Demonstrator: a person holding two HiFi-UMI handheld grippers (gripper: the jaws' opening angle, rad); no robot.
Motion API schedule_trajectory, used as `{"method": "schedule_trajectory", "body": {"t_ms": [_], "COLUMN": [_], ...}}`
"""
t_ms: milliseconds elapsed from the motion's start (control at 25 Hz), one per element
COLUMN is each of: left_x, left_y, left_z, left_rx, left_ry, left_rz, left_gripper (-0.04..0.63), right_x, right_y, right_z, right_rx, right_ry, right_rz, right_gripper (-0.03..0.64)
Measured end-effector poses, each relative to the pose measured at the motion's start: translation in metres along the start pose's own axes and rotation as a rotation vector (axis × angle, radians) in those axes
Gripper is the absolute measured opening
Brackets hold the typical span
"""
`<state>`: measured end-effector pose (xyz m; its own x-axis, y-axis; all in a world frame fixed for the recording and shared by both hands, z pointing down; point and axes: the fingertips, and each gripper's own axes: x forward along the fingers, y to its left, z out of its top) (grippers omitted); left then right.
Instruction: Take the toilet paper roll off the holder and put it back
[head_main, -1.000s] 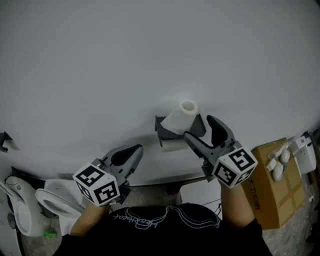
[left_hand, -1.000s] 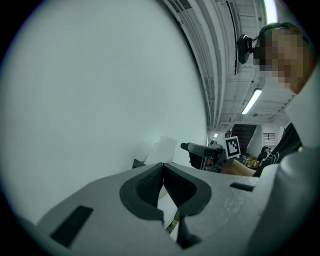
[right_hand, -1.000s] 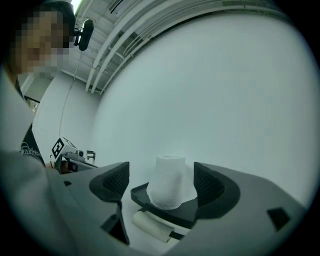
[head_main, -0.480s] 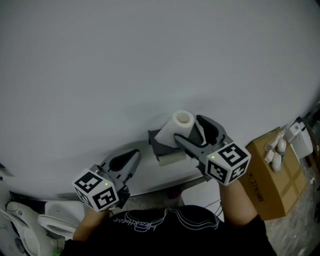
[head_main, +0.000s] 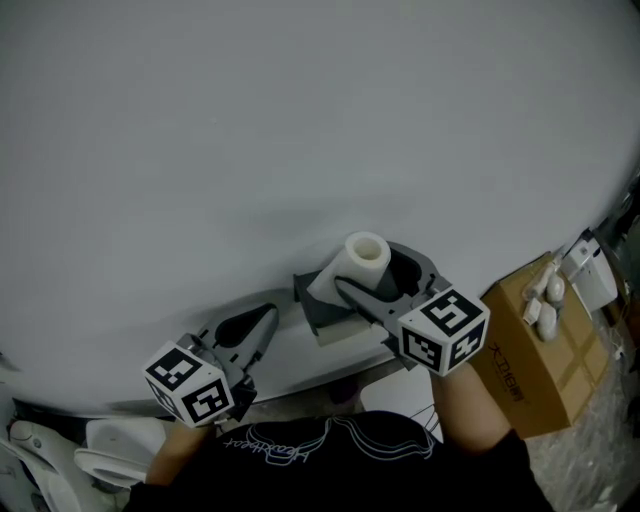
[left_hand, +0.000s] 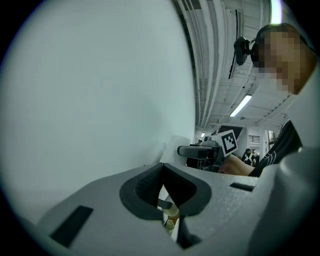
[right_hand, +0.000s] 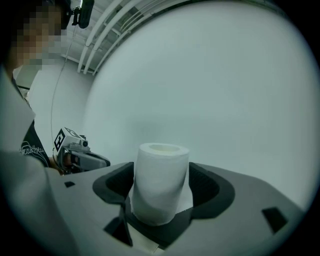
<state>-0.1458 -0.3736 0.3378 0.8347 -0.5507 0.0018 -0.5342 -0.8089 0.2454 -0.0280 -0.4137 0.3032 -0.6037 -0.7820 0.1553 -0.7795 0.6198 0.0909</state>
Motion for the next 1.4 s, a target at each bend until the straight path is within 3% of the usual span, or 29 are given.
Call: {"method": "schedule_trajectory", "body": {"t_ms": [360,760,1400], "left_x": [0.001,-0.001,-0.022], "left_y": [0.003,-0.003,-0.033], "left_z": [0.000,0.003,0.015], "left_rx": [-0.005,-0.001,0.026], "left_ry": [-0.003,-0.011,-0.041], "left_rz": [-0.012,-0.006,0.064], "left_gripper": [0.005,0.005,0.005], "right_x": [0.001,-0.002,-0.042], "right_y": [-0.001,0.001,0.003], "right_z": [0.001,0.010,0.047], "right_rx": [0.003,-0.002,0.002], "right_ry": [0.004,-0.018,-0.136], "right_rz": [0.001,0.012,0.007], "right_gripper": [0.288,0.295,0.293]}}
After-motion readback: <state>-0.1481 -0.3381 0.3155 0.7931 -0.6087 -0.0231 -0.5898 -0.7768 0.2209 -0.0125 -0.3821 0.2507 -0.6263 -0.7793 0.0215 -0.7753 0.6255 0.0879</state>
